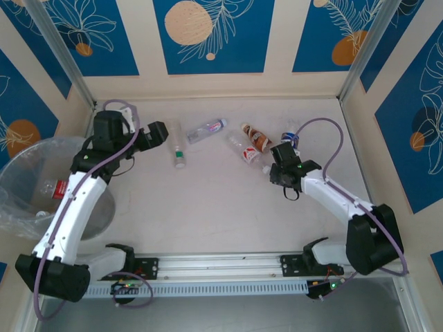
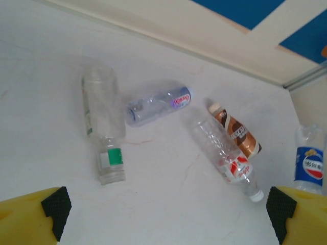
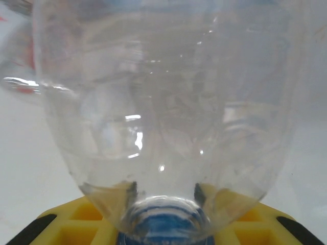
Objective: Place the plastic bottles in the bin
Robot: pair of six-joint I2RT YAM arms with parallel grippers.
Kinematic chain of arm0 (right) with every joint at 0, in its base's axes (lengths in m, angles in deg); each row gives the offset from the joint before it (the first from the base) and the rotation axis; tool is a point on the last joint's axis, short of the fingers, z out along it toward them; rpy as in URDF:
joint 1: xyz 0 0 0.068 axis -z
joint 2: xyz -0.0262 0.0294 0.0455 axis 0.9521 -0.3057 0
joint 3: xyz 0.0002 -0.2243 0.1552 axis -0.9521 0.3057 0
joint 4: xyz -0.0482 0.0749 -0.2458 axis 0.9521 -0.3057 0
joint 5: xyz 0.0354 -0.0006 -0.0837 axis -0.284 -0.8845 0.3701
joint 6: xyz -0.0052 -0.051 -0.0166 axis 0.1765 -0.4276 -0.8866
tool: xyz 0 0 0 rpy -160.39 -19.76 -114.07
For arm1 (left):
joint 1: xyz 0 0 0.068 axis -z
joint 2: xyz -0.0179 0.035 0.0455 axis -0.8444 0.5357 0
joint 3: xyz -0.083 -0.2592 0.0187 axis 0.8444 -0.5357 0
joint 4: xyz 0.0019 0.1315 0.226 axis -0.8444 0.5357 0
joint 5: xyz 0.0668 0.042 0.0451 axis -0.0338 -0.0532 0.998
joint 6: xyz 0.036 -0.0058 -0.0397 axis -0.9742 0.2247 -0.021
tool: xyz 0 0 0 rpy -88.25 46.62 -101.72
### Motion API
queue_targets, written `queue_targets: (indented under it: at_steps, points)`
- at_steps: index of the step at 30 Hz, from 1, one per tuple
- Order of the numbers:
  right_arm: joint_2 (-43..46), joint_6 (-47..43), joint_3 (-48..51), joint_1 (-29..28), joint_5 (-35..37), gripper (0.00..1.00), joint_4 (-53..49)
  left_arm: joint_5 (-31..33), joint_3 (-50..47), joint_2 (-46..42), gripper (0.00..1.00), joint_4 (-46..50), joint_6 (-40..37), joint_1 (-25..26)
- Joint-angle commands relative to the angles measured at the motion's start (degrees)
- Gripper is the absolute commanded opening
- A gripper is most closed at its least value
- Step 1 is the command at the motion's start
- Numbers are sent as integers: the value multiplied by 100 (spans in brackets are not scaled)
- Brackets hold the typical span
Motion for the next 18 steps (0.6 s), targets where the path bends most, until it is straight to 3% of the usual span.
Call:
queue_targets:
  at_steps: [1, 8, 14, 18]
  points:
    - [422, -431, 174, -104, -245, 29, 404, 89, 310, 230, 99, -261, -128, 280]
    - [780, -1114, 304, -602, -1132, 27, 1077, -654, 378, 758, 99, -700, -139, 718]
    - [703, -1250, 174, -1068, -1609, 27, 1630, -1517, -421, 1071, 100, -2558, 1120, 907]
    - [609, -1211, 102, -1358, -1884, 27, 2008, -1599, -350, 1407, 99, -2781, 1345, 1137]
